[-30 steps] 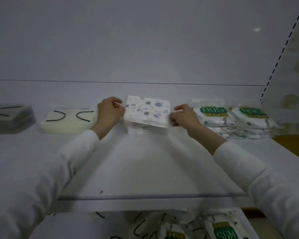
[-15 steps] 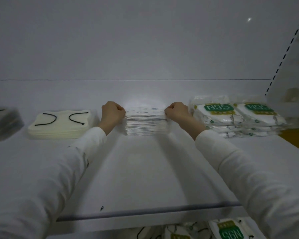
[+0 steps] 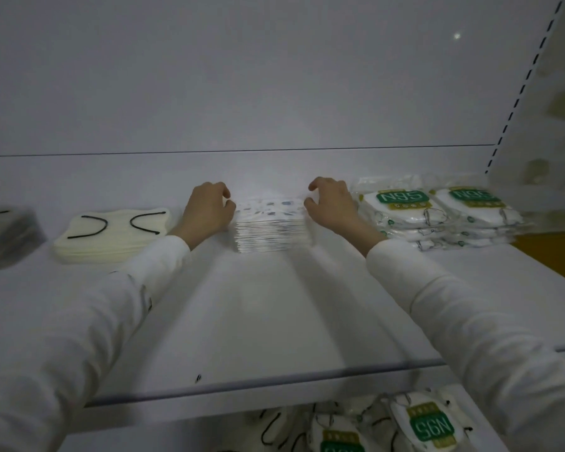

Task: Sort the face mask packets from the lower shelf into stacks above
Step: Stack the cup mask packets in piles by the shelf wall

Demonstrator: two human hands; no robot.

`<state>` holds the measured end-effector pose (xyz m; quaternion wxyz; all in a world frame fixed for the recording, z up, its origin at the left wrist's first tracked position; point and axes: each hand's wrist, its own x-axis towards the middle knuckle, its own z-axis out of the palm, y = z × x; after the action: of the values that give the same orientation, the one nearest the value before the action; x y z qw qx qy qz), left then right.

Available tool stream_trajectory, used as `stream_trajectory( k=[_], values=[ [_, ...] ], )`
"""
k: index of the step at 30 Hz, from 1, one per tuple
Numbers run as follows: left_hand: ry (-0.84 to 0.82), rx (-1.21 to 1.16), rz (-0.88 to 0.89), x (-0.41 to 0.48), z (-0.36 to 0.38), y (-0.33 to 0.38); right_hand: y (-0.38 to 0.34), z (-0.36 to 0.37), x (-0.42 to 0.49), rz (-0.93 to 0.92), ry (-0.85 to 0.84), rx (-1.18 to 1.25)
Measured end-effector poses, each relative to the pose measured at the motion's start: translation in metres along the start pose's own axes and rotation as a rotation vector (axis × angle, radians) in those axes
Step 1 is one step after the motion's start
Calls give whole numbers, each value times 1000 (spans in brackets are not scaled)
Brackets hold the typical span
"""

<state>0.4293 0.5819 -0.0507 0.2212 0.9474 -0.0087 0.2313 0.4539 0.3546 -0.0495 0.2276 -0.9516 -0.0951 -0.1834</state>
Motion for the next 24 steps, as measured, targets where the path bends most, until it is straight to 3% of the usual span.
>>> stream_trajectory(
  k=[4,13,18,24],
  values=[
    [-34,39,103,-17,-19,23,-7,-23,-14,-133,11,-64],
    [-66,-9,160,-90,-45,98,7,-91,-84,-260,68,-65],
    [-71,-144,167,-168,-38,146,33,-111,-170,-375,106,-13],
    [-201,-336,177,-264,-6,172,72,-100,-274,-566,122,-33]
  ],
)
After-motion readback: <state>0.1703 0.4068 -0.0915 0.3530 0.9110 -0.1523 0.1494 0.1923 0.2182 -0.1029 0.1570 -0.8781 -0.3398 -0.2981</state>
